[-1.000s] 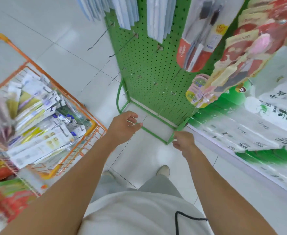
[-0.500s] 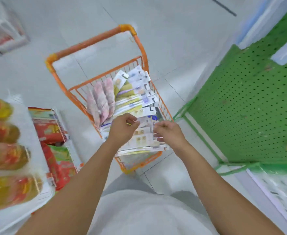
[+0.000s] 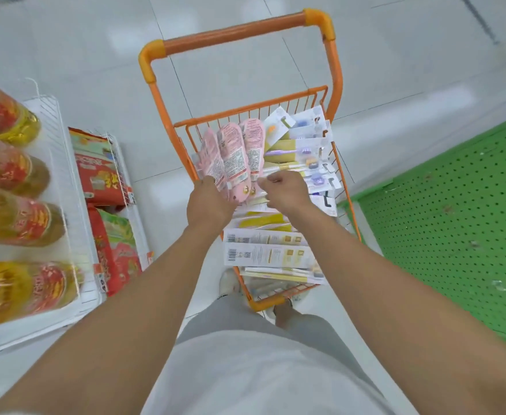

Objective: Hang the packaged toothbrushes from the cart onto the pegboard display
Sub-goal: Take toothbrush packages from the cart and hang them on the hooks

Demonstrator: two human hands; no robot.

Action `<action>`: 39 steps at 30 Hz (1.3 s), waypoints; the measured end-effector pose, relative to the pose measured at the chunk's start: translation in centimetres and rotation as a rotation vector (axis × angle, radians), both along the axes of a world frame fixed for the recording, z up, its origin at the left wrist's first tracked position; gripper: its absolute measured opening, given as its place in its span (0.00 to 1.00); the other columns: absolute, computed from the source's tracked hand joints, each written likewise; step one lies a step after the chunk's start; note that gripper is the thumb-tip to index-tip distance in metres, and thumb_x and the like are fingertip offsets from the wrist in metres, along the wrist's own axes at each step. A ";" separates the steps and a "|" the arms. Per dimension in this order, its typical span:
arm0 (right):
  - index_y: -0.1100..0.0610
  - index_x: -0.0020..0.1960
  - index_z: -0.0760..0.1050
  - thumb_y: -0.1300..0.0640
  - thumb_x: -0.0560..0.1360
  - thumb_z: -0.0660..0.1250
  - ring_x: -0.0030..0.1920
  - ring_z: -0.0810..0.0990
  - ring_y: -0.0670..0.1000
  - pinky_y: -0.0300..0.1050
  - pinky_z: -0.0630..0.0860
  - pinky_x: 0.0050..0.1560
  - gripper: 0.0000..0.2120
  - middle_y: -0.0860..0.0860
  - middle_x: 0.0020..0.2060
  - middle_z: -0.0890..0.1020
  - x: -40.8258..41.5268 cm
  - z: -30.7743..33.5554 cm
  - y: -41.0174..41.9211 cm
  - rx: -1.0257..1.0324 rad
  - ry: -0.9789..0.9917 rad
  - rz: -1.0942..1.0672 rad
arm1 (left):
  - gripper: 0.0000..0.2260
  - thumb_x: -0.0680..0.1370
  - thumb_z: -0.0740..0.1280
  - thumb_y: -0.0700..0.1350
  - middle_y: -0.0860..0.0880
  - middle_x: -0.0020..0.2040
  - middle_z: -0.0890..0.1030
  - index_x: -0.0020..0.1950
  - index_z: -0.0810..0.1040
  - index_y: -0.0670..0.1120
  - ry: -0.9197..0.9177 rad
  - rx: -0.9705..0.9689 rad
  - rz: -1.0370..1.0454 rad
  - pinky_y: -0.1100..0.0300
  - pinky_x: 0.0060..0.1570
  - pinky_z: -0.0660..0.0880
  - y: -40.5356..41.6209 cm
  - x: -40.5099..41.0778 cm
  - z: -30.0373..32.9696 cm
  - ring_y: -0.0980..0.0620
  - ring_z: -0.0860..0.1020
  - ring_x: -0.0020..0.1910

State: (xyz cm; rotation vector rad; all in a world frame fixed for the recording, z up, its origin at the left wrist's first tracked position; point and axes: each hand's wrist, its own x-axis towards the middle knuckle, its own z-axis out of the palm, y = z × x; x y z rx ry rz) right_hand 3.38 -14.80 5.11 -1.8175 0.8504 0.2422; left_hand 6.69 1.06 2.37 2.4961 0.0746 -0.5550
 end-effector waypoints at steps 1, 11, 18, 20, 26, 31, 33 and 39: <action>0.72 0.50 0.79 0.51 0.77 0.72 0.49 0.83 0.67 0.65 0.80 0.53 0.21 0.66 0.47 0.83 1.1 -0.7 0.0 -0.015 0.023 -0.005 | 0.22 0.76 0.71 0.52 0.42 0.62 0.77 0.64 0.73 0.42 -0.026 0.031 -0.006 0.53 0.51 0.71 -0.1 0.0 -0.2 0.41 0.76 0.61; 0.55 0.31 0.67 0.63 0.74 0.70 0.32 0.79 0.55 0.48 0.71 0.35 0.17 0.57 0.32 0.76 4.4 -3.1 -1.2 -0.059 0.119 0.086 | 0.11 0.82 0.59 0.47 0.46 0.38 0.75 0.42 0.70 0.44 -0.284 0.084 0.044 0.56 0.33 0.60 1.1 -0.2 1.4 0.43 0.74 0.38; 0.55 0.37 0.68 0.59 0.78 0.64 0.38 0.76 0.51 0.47 0.74 0.37 0.11 0.50 0.38 0.76 0.9 3.9 -4.8 -0.179 -0.162 -0.116 | 0.10 0.81 0.67 0.50 0.54 0.38 0.83 0.46 0.84 0.46 -0.578 -0.333 0.104 0.61 0.41 0.71 3.2 1.8 8.1 0.56 0.78 0.38; 0.55 0.41 0.68 0.60 0.79 0.62 0.39 0.80 0.55 0.48 0.78 0.32 0.08 0.56 0.43 0.78 -0.9 5.7 -6.2 -0.059 -0.121 -0.164 | 0.09 0.79 0.69 0.48 0.53 0.37 0.84 0.44 0.86 0.46 -0.454 -0.494 -0.036 0.59 0.40 0.74 2.7 2.3 9.6 0.58 0.79 0.38; 0.53 0.63 0.77 0.69 0.79 0.58 0.36 0.83 0.56 0.44 0.82 0.38 0.18 0.61 0.44 0.81 -5.6 9.8 -8.6 0.358 -0.134 -0.268 | 0.10 0.76 0.73 0.50 0.41 0.31 0.76 0.40 0.84 0.44 -0.261 -0.573 -0.283 0.55 0.31 0.66 0.2 2.8 10.6 0.49 0.69 0.30; 0.66 0.56 0.82 0.51 0.75 0.69 0.41 0.80 0.50 0.44 0.84 0.44 0.19 0.58 0.45 0.82 -9.2 11.1 -9.5 0.809 -0.188 -0.410 | 0.08 0.76 0.74 0.46 0.49 0.28 0.73 0.43 0.86 0.41 -0.059 -0.630 -0.372 0.67 0.29 0.63 -2.4 1.8 10.3 0.59 0.65 0.26; 0.68 0.62 0.77 0.47 0.69 0.76 0.48 0.80 0.52 0.46 0.83 0.54 0.31 0.57 0.50 0.83 -11.4 11.2 -9.8 0.937 -0.279 -0.352 | 0.08 0.77 0.73 0.45 0.49 0.30 0.73 0.44 0.86 0.42 0.027 -0.650 -0.409 0.70 0.29 0.65 -3.3 1.1 10.4 0.60 0.66 0.26; 0.57 0.51 0.86 0.60 0.61 0.80 0.44 0.84 0.49 0.45 0.82 0.56 0.18 0.52 0.42 0.85 -18.4 12.0 -10.7 0.803 -0.383 -0.382 | 0.07 0.77 0.73 0.49 0.49 0.36 0.76 0.42 0.86 0.48 0.106 -0.683 -0.447 0.62 0.40 0.69 -5.9 -1.4 10.5 0.54 0.70 0.35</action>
